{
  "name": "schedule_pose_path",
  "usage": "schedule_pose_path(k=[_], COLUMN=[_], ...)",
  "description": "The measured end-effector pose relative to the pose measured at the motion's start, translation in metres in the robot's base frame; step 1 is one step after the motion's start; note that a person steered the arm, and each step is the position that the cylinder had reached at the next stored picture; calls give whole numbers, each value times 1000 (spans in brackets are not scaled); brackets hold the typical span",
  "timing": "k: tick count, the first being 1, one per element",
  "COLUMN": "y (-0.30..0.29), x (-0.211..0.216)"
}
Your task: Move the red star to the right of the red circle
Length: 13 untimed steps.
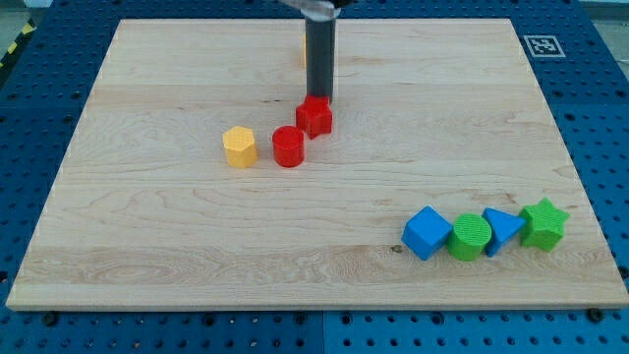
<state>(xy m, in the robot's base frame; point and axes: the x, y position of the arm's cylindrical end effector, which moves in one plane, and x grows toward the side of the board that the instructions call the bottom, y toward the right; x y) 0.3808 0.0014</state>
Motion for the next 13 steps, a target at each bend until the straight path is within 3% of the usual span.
schedule_pose_path(k=[3,6,9,11,13], y=[-53,-53,-36,25,53], x=[-19,23,16,31,17])
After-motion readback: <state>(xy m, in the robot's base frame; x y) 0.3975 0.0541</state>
